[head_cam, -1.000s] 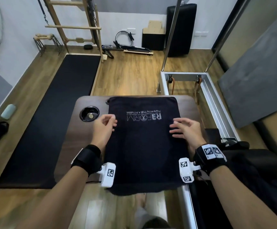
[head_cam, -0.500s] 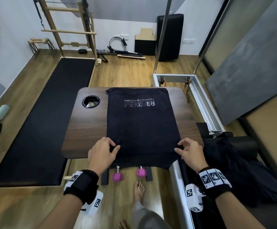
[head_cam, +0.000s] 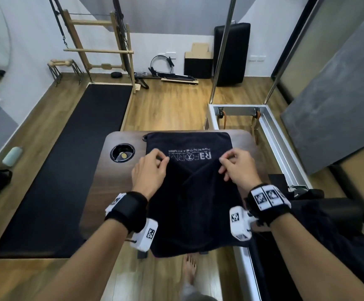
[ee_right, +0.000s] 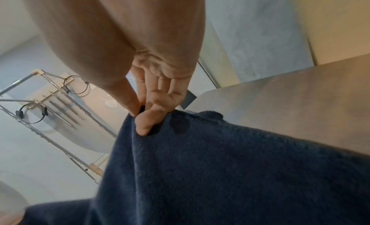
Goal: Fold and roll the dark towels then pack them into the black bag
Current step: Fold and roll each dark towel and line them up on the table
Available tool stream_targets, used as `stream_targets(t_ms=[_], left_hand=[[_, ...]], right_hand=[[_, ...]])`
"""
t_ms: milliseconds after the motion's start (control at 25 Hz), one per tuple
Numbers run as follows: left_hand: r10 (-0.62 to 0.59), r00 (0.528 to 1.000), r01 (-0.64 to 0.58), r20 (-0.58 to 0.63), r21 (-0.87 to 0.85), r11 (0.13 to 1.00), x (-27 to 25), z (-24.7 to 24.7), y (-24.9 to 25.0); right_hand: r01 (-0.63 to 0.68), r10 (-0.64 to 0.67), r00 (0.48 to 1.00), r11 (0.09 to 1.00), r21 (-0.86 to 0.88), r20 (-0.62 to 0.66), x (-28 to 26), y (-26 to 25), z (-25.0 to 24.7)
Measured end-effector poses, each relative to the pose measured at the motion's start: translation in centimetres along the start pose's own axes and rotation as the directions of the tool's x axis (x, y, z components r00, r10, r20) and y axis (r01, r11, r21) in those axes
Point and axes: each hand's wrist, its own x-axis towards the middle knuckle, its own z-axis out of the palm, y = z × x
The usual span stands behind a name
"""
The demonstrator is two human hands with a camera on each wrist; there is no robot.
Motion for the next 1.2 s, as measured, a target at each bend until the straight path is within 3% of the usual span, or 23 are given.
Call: stream_targets(t_ms=[120,280,400,520,600,680,800,840,920,1000,1040,1120,1200], left_hand=[[-0.010,0.999,0.013,0.053,-0.047,0.999,4.2,1.8,1.6],[0.006,0.990,0.018,0.143,-0.168,0.986,4.3,3.5,0.7],[-0.007,1.000,0.010,0.012,-0.266,0.964,1.2,3.0,-1.9],[-0.034,0.999,0.027,-0.041,-0.160,0.987,-3.4,1.9,-4.8],[-0.086,0.993,0.088,0.085,-0.021,0.996,-6.1,1.4,-5.6],[-0.129,0.972,0.111,0.195,0.100,0.989,-7.9,1.3,-5.5],[-0.157,0.967,0.120,0.202,0.184,0.976,-8.9,1.4,-4.7],[-0.176,0.971,0.151,0.160,0.155,0.976,-8.8,1.4,-4.6],[-0.217,0.972,0.226,0.085,-0.115,0.967,-8.1,1.3,-4.5],[-0.247,0.966,0.255,0.077,-0.445,0.859,-7.4,1.3,-4.3],[-0.232,0.970,0.239,0.077,-0.505,0.830,-7.1,1.3,-4.3],[-0.107,0.987,0.151,0.121,-0.447,0.882,-7.6,1.2,-4.2],[0.017,0.989,0.034,0.144,-0.345,0.938,-9.0,1.5,-4.5]], right_hand=[[-0.054,0.050,0.997,0.997,0.061,0.061,5.1,-2.0,2.3],[-0.163,0.144,0.981,0.974,0.159,0.128,6.2,-1.2,3.9],[-0.174,0.168,0.985,0.961,0.215,0.043,3.9,1.5,2.5],[-0.227,0.232,0.971,0.971,0.077,-0.062,-0.5,5.1,-0.1],[-0.296,0.294,0.955,0.952,-0.075,-0.037,-3.8,7.0,-1.3],[-0.362,0.366,0.931,0.925,-0.117,0.014,-5.9,8.2,-1.5],[-0.424,0.427,0.903,0.903,-0.072,0.039,-7.4,8.2,-1.4],[-0.428,0.427,0.903,0.904,-0.003,0.052,-7.7,7.7,-1.4],[-0.405,0.400,0.913,0.880,0.249,0.072,-7.9,6.3,-1.7],[-0.336,0.352,0.933,0.781,0.526,0.073,-7.7,5.0,-2.2],[-0.299,0.312,0.946,0.751,0.589,0.082,-7.6,4.6,-2.4],[-0.253,0.224,0.967,0.784,0.567,0.123,-8.0,4.6,-2.6],[-0.180,0.147,0.983,0.901,0.394,0.113,-9.0,5.1,-2.5]])
